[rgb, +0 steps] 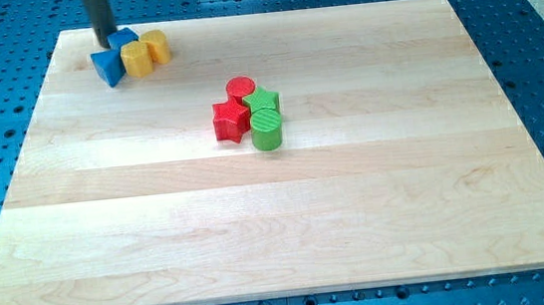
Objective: Slide a group of blue and yellow blocks diagonally to the green and the red blocks
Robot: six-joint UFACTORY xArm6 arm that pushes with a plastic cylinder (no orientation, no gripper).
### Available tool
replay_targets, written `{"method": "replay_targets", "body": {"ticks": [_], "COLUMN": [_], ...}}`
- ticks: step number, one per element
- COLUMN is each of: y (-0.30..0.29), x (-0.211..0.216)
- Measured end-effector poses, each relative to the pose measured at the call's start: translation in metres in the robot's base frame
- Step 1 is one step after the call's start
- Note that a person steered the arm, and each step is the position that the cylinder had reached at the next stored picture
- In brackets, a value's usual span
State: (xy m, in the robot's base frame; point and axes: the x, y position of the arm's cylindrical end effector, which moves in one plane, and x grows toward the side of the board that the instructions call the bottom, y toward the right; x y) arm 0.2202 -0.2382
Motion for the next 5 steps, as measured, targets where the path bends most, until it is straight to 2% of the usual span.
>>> {"method": "replay_targets", "body": {"ticks": [1,2,3,4,5], "y": [-0.060,-0.063,-0.026,0.014,0.018], "x": [0.024,0.061,0.084,0.078,0.051]}}
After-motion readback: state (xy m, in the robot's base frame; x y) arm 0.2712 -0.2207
